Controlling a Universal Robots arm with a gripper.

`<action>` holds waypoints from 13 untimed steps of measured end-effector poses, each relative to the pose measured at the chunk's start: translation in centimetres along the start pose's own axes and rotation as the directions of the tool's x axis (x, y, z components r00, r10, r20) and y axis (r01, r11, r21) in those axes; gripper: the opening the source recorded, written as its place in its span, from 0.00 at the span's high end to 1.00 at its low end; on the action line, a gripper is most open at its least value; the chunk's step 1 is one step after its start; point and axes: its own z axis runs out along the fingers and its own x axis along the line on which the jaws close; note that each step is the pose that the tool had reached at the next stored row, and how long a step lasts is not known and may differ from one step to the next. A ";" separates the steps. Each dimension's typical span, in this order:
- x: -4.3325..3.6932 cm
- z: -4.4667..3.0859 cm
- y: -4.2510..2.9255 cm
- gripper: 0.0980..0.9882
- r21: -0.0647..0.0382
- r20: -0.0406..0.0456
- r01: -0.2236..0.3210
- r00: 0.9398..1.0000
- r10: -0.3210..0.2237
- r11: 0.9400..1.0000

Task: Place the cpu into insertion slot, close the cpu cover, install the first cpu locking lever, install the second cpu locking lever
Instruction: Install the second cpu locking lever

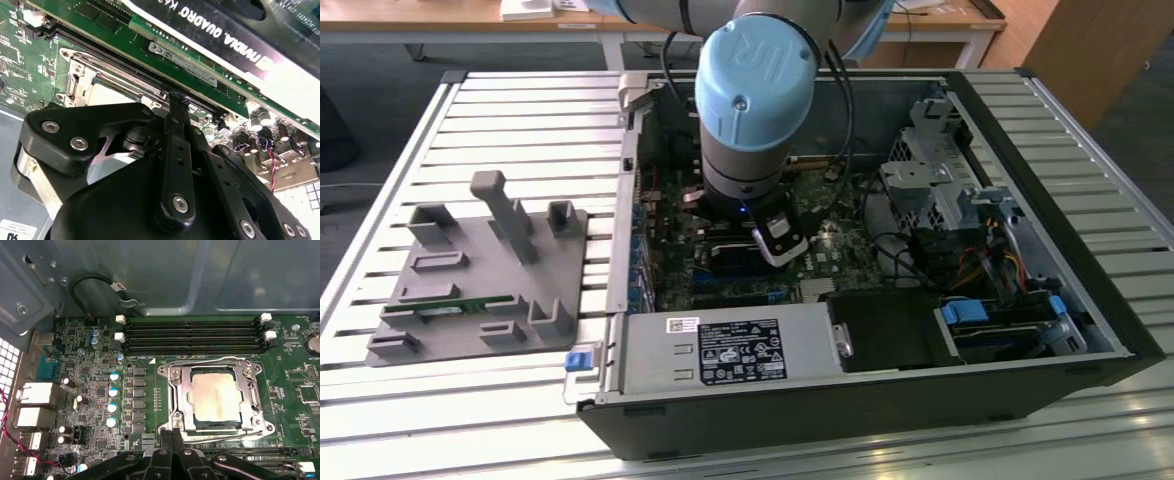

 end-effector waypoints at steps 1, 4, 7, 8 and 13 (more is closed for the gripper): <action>0.02 0.05 0.02 0.99 -0.003 0.000 0.000 1.000 0.000 1.000; 0.06 0.16 0.10 0.99 -0.008 0.000 0.000 1.000 0.000 1.000; 0.10 0.32 0.07 0.99 -0.012 0.000 0.000 1.000 0.000 1.000; 0.13 0.38 0.04 0.99 -0.013 0.000 0.000 1.000 0.000 1.000; 0.24 0.63 -0.05 0.99 -0.017 -0.001 0.000 1.000 0.000 1.000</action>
